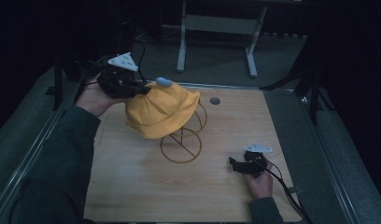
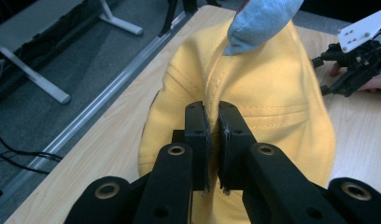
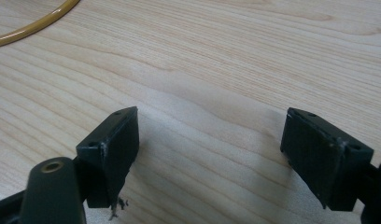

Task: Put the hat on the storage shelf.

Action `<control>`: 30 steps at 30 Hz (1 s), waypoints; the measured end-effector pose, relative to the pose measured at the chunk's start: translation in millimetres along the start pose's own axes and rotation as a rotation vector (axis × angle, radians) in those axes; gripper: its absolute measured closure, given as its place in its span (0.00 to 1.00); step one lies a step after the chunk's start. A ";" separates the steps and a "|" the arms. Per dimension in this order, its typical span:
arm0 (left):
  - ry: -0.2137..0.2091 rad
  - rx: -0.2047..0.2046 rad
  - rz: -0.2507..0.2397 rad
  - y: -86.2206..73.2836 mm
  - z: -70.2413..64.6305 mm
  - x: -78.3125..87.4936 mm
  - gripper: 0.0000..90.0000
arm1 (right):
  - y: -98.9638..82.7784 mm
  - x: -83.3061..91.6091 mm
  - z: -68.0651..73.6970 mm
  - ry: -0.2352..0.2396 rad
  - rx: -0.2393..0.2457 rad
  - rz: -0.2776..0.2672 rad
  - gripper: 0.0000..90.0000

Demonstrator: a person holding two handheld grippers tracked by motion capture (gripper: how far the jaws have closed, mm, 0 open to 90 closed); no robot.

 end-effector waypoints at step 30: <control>0.028 -0.058 0.018 67.7 -52.3 -73.5 0.60 | -0.1 0.2 0.8 0.005 0.001 0.000 0.22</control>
Point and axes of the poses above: each handheld gripper's, and its own axes: x roughly backward along the jaws, y roughly out of its top, z roughly to its left, the point moved 6 cm from there along -x, roughly forward along the jaws, and after that the axes turned 4 degrees about x, right-handed, at the moved point
